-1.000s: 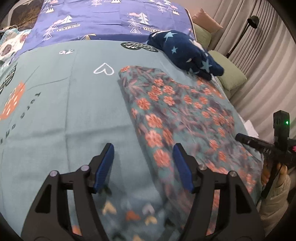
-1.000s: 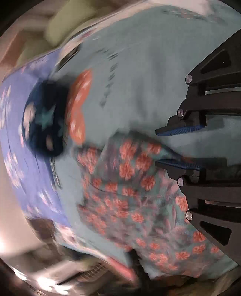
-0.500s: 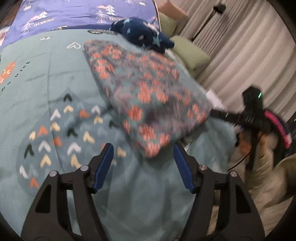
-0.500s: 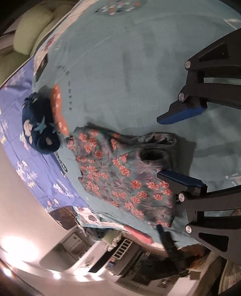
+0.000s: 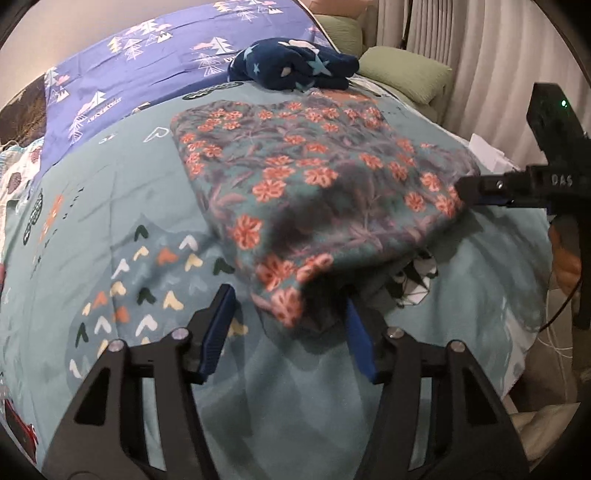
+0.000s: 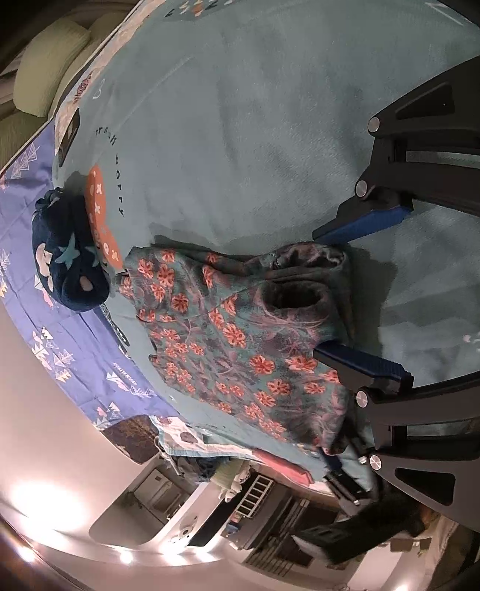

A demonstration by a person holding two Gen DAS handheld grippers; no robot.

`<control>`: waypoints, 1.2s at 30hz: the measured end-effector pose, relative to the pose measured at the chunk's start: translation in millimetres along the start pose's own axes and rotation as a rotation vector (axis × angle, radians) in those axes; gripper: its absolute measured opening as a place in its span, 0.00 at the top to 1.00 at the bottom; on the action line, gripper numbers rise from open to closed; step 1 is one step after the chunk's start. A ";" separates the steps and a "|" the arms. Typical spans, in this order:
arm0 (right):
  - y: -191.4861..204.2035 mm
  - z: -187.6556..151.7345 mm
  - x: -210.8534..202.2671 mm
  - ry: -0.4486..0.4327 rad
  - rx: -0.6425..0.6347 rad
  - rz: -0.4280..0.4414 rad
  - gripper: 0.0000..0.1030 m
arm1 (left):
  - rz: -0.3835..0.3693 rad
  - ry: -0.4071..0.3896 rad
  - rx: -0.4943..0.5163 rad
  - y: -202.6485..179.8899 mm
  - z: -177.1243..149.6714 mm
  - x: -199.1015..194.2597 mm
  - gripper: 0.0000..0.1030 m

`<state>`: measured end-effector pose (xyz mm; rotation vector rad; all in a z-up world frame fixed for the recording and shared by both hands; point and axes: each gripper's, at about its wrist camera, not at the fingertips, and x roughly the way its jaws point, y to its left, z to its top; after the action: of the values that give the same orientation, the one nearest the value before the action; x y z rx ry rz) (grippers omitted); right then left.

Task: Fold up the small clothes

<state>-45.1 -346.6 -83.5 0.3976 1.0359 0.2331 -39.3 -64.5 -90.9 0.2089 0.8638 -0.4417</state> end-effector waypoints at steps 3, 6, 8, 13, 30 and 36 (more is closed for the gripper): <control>-2.5 0.5 0.7 -0.007 0.007 0.011 0.44 | 0.049 -0.011 -0.091 12.8 8.8 3.8 0.77; -3.9 1.3 0.8 -0.016 0.020 0.016 0.44 | -0.027 0.028 -0.191 24.8 11.9 0.1 0.91; -4.4 1.8 -0.1 -0.018 0.021 0.011 0.44 | -0.034 0.045 -0.185 23.9 2.3 -14.4 0.94; -10.3 1.6 -2.4 -0.015 0.006 -0.027 0.44 | -0.031 0.130 -0.146 22.1 -31.1 -25.9 1.00; -32.3 4.8 1.9 0.010 0.165 -0.021 0.74 | -0.063 0.022 -0.162 40.7 -1.2 -4.8 0.64; -24.6 23.3 -7.1 0.018 0.123 0.041 0.56 | -0.146 -0.007 -0.285 70.4 24.4 -14.8 0.52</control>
<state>-28.3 -376.4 -78.0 0.5287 1.0639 0.2103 1.2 -6.1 -63.8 -0.1190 0.9275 -0.4496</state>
